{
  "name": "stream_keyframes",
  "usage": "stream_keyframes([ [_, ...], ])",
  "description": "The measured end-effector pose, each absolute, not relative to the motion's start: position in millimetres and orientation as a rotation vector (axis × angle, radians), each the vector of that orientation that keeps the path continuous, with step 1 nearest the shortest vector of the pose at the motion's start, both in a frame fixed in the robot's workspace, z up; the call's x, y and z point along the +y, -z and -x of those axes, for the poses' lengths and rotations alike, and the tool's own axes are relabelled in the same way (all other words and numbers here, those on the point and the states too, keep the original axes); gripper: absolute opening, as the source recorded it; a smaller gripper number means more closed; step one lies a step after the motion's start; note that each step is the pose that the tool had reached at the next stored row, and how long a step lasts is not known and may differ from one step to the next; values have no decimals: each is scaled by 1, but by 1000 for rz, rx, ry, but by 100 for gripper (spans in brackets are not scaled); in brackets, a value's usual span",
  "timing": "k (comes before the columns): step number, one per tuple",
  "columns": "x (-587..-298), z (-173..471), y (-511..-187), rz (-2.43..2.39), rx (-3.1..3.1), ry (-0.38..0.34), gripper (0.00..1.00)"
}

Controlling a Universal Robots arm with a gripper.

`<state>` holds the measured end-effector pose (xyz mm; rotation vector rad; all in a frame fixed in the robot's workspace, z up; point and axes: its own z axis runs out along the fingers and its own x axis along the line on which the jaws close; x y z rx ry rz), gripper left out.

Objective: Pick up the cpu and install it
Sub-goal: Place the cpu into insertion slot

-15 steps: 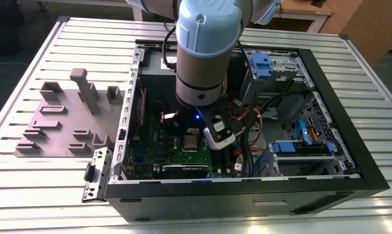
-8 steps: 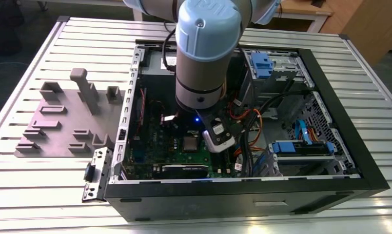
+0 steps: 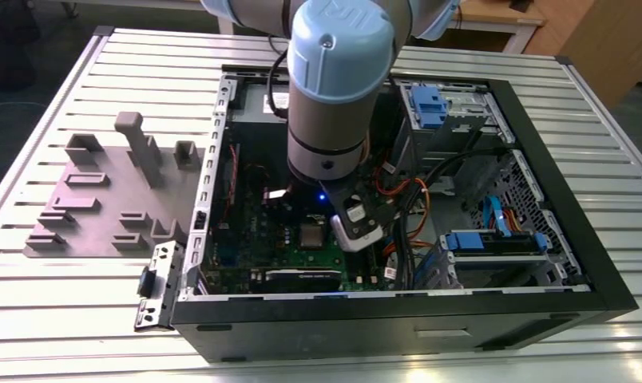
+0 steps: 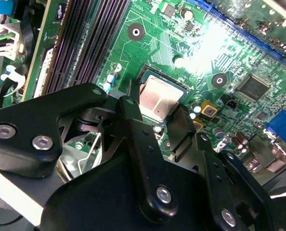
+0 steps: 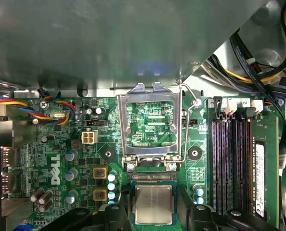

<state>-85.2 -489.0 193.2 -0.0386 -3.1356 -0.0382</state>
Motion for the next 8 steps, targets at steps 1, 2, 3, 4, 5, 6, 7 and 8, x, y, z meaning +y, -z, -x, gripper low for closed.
stream_keyframes([
  [1,-489,85,-193,39,-3136,38,47],
  [2,-489,86,-193,39,-3136,38,47],
  [3,-489,86,-192,37,-3136,38,47],
  [4,-489,86,-192,34,-3136,38,47],
  [5,-489,87,-192,33,-3136,39,47],
  [6,-488,87,-192,33,-3136,38,47],
  [7,-488,87,-192,33,-3136,39,47],
  [8,-488,87,-192,33,-3136,39,47],
])
